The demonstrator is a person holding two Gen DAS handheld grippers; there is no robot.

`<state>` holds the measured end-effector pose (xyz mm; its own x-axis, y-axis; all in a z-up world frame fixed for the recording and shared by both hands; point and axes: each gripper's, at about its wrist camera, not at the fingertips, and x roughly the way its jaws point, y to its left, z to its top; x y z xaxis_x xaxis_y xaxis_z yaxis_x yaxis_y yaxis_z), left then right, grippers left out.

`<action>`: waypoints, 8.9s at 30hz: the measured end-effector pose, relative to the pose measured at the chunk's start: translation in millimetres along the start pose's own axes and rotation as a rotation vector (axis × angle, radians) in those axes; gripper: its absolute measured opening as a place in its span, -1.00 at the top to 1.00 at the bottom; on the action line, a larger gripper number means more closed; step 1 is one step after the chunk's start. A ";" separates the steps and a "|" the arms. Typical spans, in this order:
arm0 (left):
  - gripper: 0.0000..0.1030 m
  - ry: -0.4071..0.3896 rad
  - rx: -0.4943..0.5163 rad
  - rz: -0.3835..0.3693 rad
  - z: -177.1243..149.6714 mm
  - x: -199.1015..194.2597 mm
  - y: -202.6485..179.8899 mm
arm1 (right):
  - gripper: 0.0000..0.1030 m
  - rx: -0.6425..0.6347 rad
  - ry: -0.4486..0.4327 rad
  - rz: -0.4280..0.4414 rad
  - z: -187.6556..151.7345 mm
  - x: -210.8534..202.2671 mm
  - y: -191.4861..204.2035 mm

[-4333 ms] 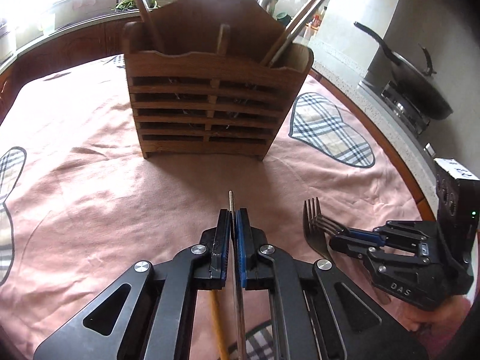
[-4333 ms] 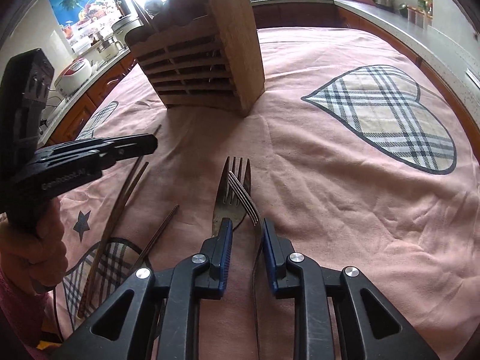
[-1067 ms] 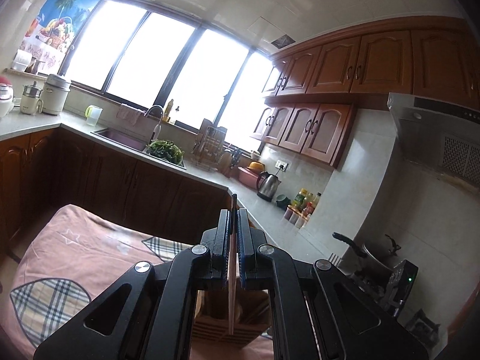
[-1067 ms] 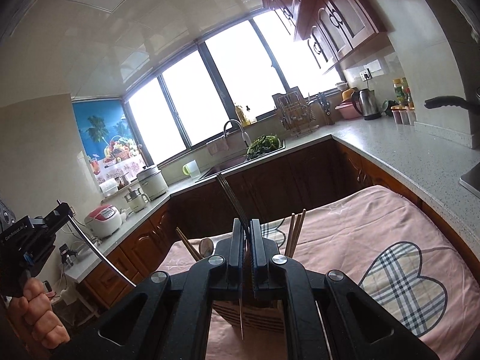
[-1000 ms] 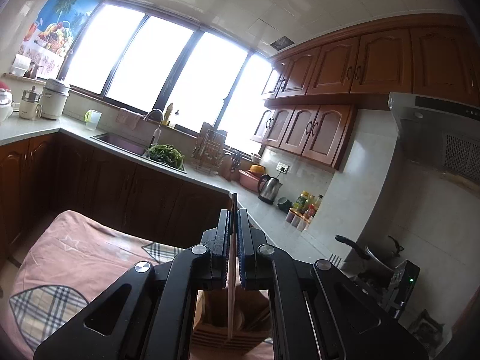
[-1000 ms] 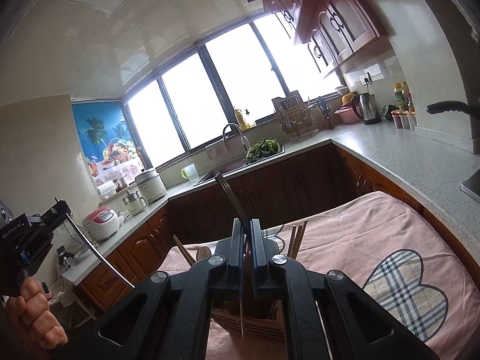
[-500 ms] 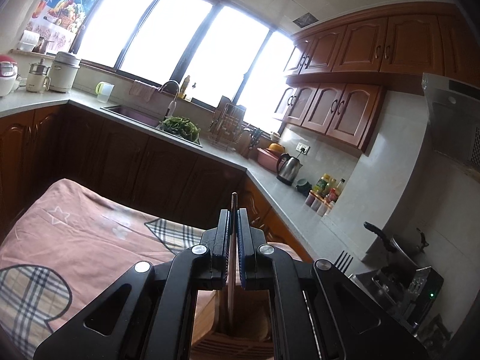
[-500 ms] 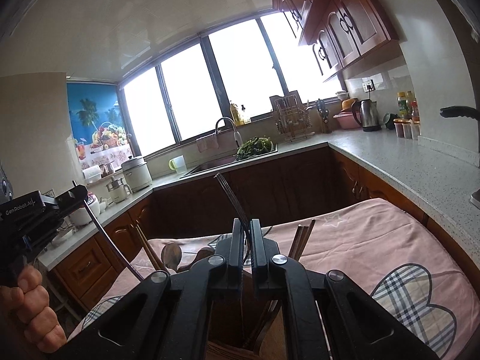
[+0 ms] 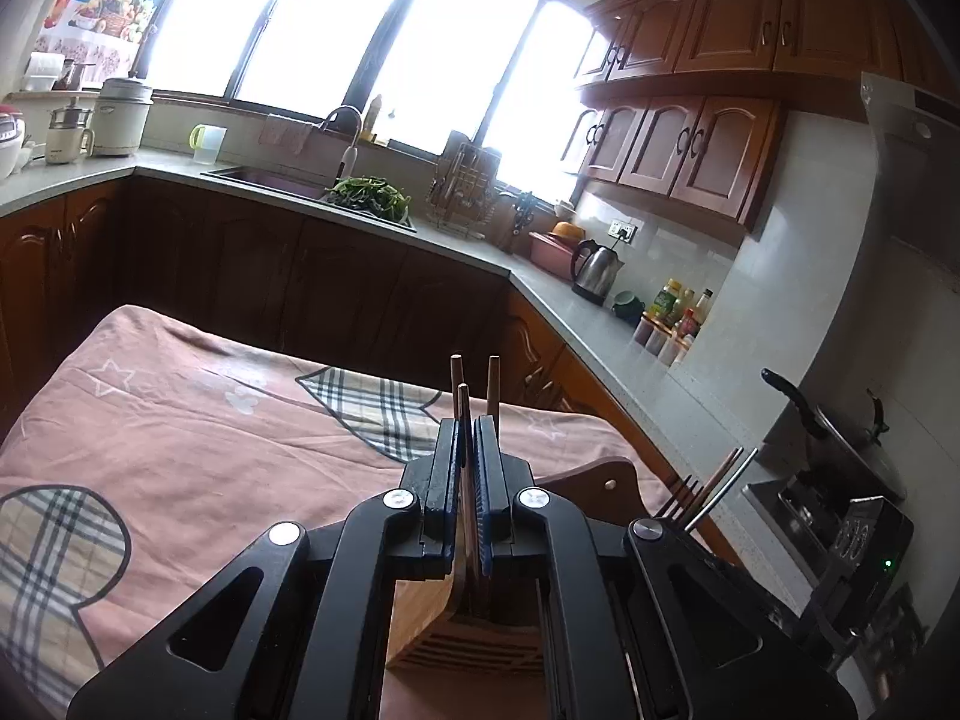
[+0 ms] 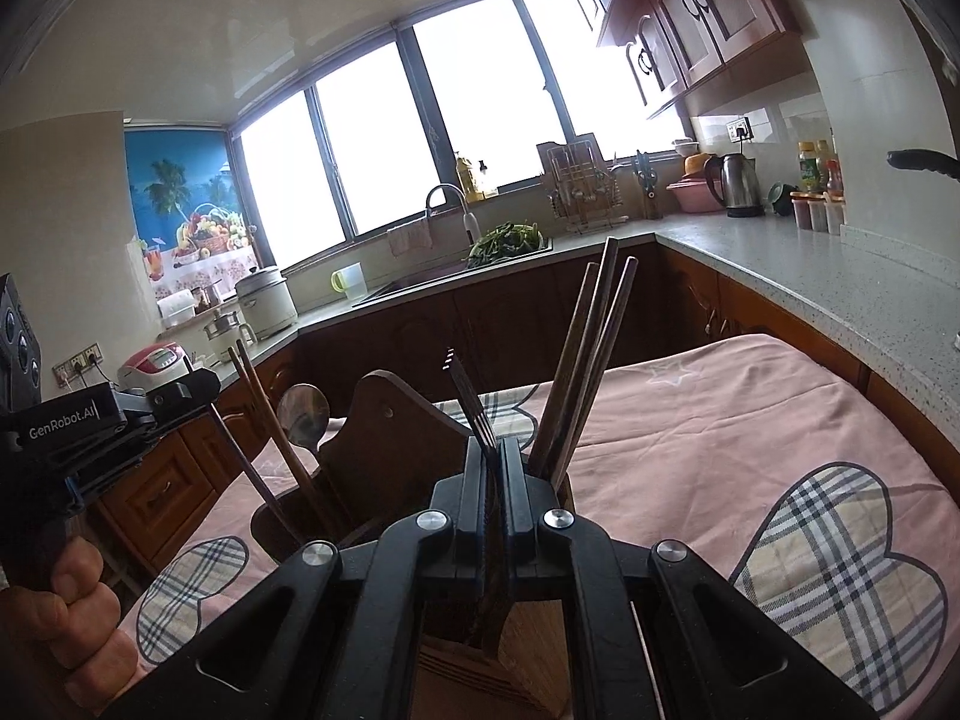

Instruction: Organize utensils

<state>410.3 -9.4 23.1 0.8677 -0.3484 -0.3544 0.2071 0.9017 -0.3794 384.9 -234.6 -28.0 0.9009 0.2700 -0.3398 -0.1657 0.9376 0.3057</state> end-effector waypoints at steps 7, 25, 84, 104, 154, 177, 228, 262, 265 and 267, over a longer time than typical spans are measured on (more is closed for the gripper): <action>0.91 0.009 0.015 0.006 1.8 0.9 -1.3 | 0.93 -0.006 0.032 -0.001 -3.8 2.6 3.9; 0.91 0.041 0.037 0.028 2.4 6.5 -5.0 | 0.92 0.026 0.055 0.016 -3.4 5.4 -0.2; -0.85 0.073 -0.007 0.089 -16.9 -35.8 9.9 | -0.97 0.060 -0.002 -0.023 -2.7 -60.7 -12.3; -0.95 0.063 0.052 0.155 -74.7 -140.8 -2.4 | -1.00 0.035 -0.016 0.022 -27.3 -148.0 14.1; -1.00 -0.071 0.269 0.363 -177.7 -280.9 -45.7 | -1.00 -0.137 -0.076 -0.097 -124.5 -278.2 53.9; -1.00 -0.110 0.301 0.352 -184.9 -300.8 -58.4 | -1.00 -0.129 -0.091 -0.103 -133.1 -284.8 56.9; -1.00 -0.117 0.295 0.356 -183.7 -303.8 -55.2 | -1.00 -0.167 -0.122 -0.076 -132.1 -290.4 69.7; -1.00 -0.112 0.303 0.354 -183.8 -299.9 -56.7 | -1.00 -0.173 -0.123 -0.059 -129.6 -286.3 72.0; -1.00 -0.111 0.303 0.354 -183.9 -299.9 -57.1 | -1.00 -0.173 -0.124 -0.059 -129.6 -286.3 72.0; -1.00 -0.110 0.303 0.353 -183.8 -299.8 -56.9 | -1.00 -0.173 -0.124 -0.059 -129.6 -286.0 72.1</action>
<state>55.3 -3.3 -6.2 0.9482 0.0070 -0.3177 -0.0007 0.9998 0.0199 63.3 -215.8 -24.0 0.9516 0.1948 -0.2376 -0.1681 0.9774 0.1280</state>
